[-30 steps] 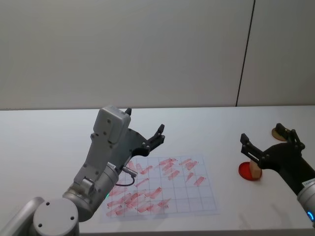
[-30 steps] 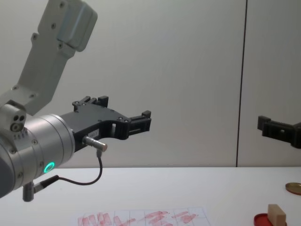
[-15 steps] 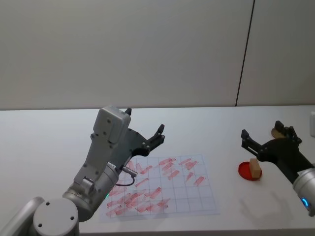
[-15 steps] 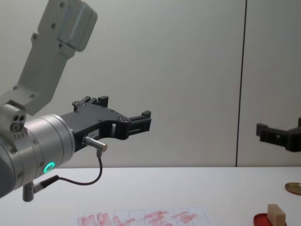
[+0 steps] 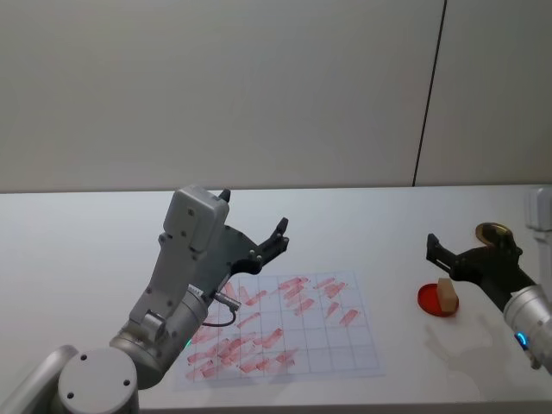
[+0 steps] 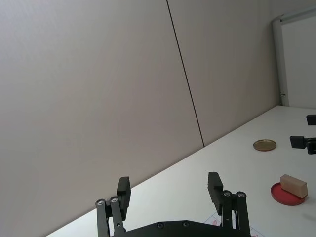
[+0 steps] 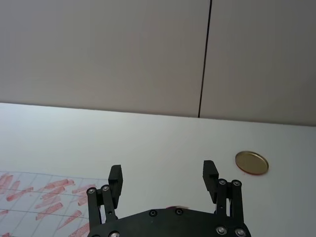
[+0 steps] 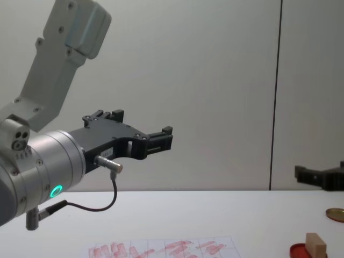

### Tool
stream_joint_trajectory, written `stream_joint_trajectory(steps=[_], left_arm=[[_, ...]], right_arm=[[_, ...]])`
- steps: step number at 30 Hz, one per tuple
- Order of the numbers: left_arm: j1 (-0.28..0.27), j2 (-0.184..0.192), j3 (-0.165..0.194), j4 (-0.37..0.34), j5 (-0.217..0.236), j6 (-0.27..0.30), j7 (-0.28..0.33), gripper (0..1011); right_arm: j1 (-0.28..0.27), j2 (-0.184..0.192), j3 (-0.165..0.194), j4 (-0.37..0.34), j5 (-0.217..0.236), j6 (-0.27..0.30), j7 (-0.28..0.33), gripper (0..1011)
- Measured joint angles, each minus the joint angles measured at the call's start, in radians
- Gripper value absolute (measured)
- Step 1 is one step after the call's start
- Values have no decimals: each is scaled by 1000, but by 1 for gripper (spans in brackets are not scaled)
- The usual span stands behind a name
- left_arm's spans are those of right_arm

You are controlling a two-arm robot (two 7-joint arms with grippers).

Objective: Use the one hand to pick up the stamp and affix it onto the A4 paper.

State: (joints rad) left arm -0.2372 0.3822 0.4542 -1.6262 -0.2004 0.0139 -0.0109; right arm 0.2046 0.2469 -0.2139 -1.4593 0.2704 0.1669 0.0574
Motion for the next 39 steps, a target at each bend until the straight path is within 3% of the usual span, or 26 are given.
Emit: stream_joint_trajectory(steps=[21, 39], left_arm=[[0, 0, 0, 0, 0, 0, 0, 993], [0, 0, 0, 0, 0, 0, 0, 993]], right_arm=[[76, -57, -8, 165, 14, 64, -98, 1001], [142, -101, -21, 329, 3, 77, -132, 1001]])
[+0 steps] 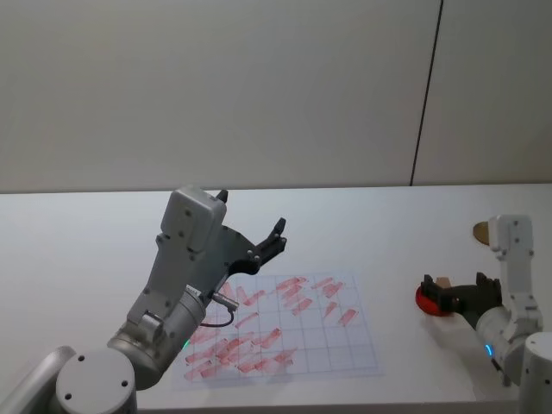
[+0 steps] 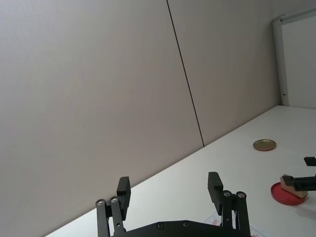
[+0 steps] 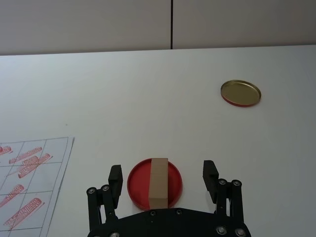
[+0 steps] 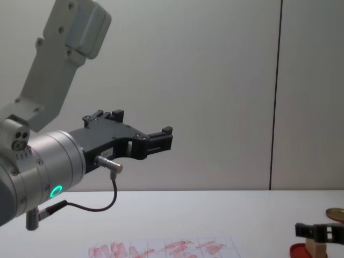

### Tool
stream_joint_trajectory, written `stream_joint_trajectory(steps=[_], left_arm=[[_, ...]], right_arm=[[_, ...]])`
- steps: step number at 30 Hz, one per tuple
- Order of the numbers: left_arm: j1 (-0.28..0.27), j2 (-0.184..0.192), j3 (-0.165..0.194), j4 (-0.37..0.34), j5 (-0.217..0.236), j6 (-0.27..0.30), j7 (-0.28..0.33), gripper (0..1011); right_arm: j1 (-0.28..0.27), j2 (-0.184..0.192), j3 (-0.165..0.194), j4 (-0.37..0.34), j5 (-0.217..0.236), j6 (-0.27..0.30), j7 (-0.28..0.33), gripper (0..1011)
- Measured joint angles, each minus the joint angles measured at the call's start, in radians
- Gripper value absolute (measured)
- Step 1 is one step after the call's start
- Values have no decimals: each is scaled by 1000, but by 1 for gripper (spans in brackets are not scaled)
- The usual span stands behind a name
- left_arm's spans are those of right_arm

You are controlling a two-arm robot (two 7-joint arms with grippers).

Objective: Use the one hand to pick up the stamp and affix it onto the A4 paper.

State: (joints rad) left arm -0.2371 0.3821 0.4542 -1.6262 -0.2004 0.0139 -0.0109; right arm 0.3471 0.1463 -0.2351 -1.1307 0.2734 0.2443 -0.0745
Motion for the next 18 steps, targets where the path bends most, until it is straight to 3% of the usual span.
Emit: stream_joint_trajectory(steps=[4, 9, 14, 18], left_arm=[[0, 0, 0, 0, 0, 0, 0, 993], [0, 0, 0, 0, 0, 0, 0, 993], [0, 0, 0, 0, 0, 0, 0, 993], [0, 0, 0, 0, 0, 0, 0, 993]], right_arm=[[13, -8, -4, 29, -7, 2, -3, 1001], [29, -18, -8, 67, -15, 4, -3, 922], [42, -27, -13, 94, -25, 4, 0, 755], [49, -32, -16, 108, -32, 4, 3, 678]])
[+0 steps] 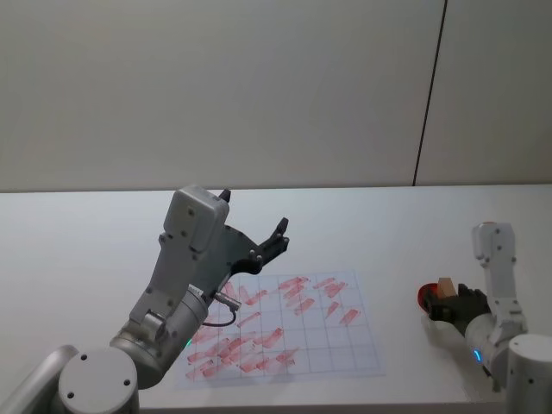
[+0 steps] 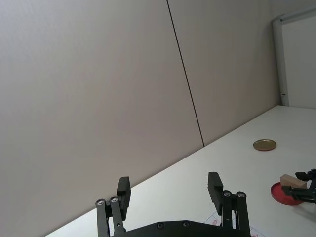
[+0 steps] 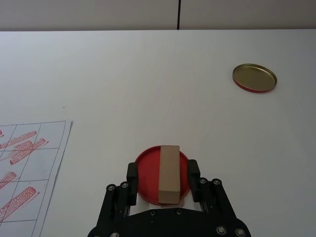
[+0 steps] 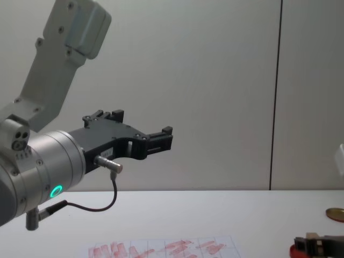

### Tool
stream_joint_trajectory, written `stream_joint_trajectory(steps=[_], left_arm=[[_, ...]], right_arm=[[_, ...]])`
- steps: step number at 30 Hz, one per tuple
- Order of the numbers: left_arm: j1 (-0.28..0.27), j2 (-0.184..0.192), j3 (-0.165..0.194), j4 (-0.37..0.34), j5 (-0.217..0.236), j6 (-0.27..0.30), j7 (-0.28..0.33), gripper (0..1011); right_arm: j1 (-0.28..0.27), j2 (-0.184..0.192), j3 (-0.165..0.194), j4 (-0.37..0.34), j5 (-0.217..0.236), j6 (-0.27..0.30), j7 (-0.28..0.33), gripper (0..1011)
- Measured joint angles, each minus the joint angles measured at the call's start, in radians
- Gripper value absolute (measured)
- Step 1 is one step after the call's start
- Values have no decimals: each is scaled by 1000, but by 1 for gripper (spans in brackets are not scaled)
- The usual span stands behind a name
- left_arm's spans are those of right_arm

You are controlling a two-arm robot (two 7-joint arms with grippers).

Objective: Use the one hand to pick up the stamp and affix it onto the A4 paper.

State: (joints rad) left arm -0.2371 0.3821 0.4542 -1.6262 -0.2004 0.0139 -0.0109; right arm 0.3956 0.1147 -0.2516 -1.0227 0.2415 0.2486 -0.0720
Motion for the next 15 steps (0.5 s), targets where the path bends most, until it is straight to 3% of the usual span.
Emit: stream_joint_trajectory(steps=[2, 3, 13, 15], left_arm=[[0, 0, 0, 0, 0, 0, 0, 993], [0, 0, 0, 0, 0, 0, 0, 993], [0, 0, 0, 0, 0, 0, 0, 993], [0, 0, 0, 0, 0, 0, 0, 993]], right_arm=[[3, -2, -2, 5, -2, 0, 0, 579], [4, -4, -3, 9, -5, 1, 0, 579], [13, -12, -7, 23, -15, 14, -11, 232], [14, -13, -7, 23, -17, 17, -16, 221]])
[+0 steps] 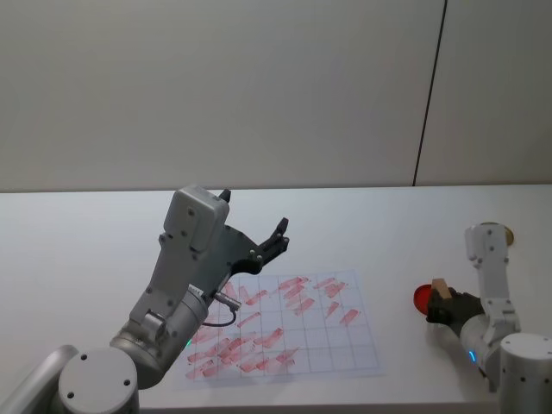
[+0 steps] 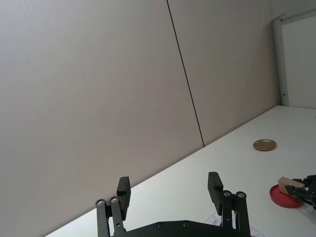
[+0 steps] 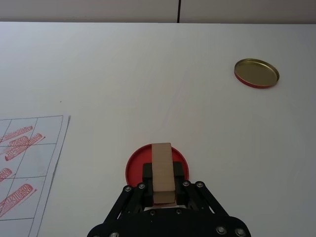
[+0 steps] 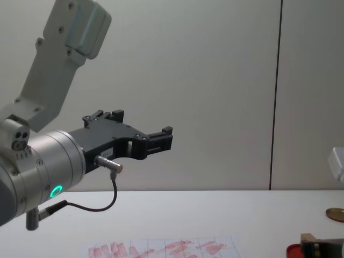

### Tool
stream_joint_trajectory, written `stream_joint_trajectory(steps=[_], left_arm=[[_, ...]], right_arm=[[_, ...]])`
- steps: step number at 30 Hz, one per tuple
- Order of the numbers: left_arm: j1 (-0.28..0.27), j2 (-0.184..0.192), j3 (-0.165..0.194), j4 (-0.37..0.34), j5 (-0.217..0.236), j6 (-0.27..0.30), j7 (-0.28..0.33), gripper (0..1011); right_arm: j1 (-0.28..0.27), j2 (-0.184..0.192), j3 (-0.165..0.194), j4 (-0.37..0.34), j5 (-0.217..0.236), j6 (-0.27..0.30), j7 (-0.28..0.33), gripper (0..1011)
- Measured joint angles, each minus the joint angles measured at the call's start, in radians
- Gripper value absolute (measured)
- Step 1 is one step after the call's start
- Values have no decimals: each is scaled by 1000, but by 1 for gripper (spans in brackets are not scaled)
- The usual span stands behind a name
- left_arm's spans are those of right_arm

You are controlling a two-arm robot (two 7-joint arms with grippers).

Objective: Use the one hand to pick up the stamp and affix it onto the A4 paper.

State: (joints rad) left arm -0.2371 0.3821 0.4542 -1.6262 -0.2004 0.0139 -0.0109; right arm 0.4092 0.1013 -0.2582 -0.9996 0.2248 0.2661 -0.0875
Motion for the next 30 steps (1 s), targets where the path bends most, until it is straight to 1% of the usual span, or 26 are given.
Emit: stream_joint_trajectory(steps=[10, 22, 30], left_arm=[[0, 0, 0, 0, 0, 0, 0, 993], [0, 0, 0, 0, 0, 0, 0, 993], [0, 0, 0, 0, 0, 0, 0, 993]], right_arm=[[-1, -2, 1, -9, -10, 4, -15, 219], [-1, -2, 6, -29, -27, -27, -7, 220], [15, -9, 7, 4, -33, -41, 6, 220]])
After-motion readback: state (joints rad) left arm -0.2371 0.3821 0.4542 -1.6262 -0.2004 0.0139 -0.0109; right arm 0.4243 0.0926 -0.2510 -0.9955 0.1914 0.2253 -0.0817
